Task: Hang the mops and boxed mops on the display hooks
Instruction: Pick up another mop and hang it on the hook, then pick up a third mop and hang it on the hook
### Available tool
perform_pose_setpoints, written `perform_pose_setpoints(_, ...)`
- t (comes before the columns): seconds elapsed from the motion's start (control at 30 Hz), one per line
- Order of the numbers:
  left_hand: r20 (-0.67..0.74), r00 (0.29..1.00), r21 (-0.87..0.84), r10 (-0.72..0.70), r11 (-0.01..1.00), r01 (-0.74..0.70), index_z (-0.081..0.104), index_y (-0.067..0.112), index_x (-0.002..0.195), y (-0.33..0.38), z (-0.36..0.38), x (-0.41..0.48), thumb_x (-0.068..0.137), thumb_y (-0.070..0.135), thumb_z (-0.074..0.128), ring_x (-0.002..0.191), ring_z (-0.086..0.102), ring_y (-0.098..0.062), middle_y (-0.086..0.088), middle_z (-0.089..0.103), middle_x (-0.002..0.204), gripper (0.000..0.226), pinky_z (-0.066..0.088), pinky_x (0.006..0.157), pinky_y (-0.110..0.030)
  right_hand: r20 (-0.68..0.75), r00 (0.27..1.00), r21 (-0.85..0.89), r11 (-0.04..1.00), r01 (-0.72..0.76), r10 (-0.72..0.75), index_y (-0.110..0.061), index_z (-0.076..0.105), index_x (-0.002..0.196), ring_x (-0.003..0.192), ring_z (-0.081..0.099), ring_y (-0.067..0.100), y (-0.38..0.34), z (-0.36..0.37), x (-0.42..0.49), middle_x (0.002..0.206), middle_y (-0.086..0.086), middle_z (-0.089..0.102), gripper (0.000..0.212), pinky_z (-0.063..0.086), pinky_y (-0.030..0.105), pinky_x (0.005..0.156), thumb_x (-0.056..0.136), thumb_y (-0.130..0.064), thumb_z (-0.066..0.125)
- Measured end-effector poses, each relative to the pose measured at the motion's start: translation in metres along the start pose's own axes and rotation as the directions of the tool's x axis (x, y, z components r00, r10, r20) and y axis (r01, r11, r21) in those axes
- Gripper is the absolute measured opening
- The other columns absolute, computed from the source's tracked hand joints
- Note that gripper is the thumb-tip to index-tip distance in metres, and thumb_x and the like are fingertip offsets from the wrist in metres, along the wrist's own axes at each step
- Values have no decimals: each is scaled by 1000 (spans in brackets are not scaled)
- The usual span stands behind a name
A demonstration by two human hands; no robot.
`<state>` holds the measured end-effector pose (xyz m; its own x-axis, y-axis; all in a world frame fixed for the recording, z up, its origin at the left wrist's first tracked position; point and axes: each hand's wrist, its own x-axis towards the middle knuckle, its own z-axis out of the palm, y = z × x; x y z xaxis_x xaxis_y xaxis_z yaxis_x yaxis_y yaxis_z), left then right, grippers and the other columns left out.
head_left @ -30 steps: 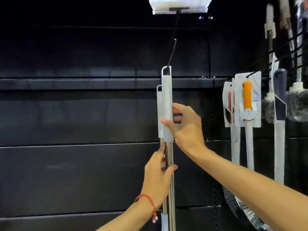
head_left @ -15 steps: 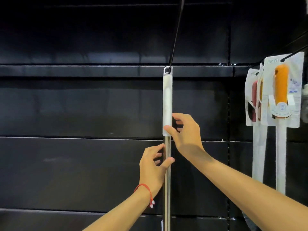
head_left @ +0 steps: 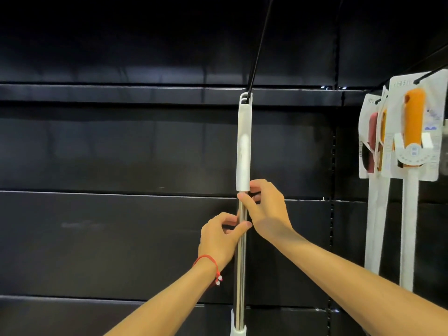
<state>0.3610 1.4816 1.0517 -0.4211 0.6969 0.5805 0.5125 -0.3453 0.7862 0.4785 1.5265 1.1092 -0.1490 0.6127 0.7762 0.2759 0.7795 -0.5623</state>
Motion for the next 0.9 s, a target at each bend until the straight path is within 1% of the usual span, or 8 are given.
perform_pose_setpoints(0.1,36,999,78,-19,997,16,68,27,119,1,-7,-4,89,50,73,98,66,-7,12,69,114,37,57,93,-32,-18,1000,-66,998,11,-13,-20,61,124,100,62,11,-5,-7,-15,120,-2,63,24,57,27,88,102,-31,64)
perform_pose_setpoints(0.2,47,998,220,33,975,-43,60,30,129,2,-23,-17,92,52,70,106,64,-8,14,62,124,45,57,97,-36,-38,999,-300,954,1,-13,-25,58,134,111,59,12,-18,-17,-34,131,-4,61,34,49,26,88,101,-28,65)
perform_pose_setpoints(0.27,55,995,320,83,943,-96,57,31,133,4,-39,-31,97,50,63,111,62,-8,13,61,130,42,57,98,-36,-4,1000,-434,901,4,-7,-27,58,136,120,59,16,-31,-28,-53,134,-5,59,36,49,31,96,100,-29,65)
perform_pose_setpoints(0.33,74,986,440,148,882,-166,54,30,137,7,-56,-46,101,49,57,118,61,-10,12,60,135,41,55,100,-36,67,996,-550,830,90,-64,-27,62,133,120,59,17,-43,-38,-76,130,-5,60,32,48,33,102,102,-32,61)
perform_pose_setpoints(0.43,173,950,631,261,712,-310,51,28,143,16,-81,-73,103,48,51,122,60,-15,8,58,140,45,53,96,-35,199,964,-675,688,266,-177,-22,68,129,109,63,17,-55,-42,-112,121,-2,68,34,53,36,93,98,-33,62)
perform_pose_setpoints(0.57,300,911,745,283,527,-409,47,25,148,19,-111,-114,105,47,45,116,60,-20,4,56,142,48,54,89,-38,281,949,-667,683,298,-139,-22,66,131,111,63,16,-70,-38,-161,124,-3,68,37,53,34,91,98,-39,61)
perform_pose_setpoints(0.73,347,909,799,232,434,-416,47,24,147,10,-147,-170,104,47,44,110,61,-22,2,58,136,49,55,82,-40,351,929,-665,667,337,-120,-20,68,126,106,64,21,-83,-27,-222,118,-1,69,38,52,39,85,93,-39,64)
perform_pose_setpoints(0.9,353,919,844,174,364,-393,56,21,139,-1,-185,-236,102,44,48,105,62,-24,0,62,126,44,53,76,-41,393,912,-565,750,343,-121,-18,71,119,101,65,22,-97,-15,-287,112,-1,70,35,52,39,81,90,-36,68)
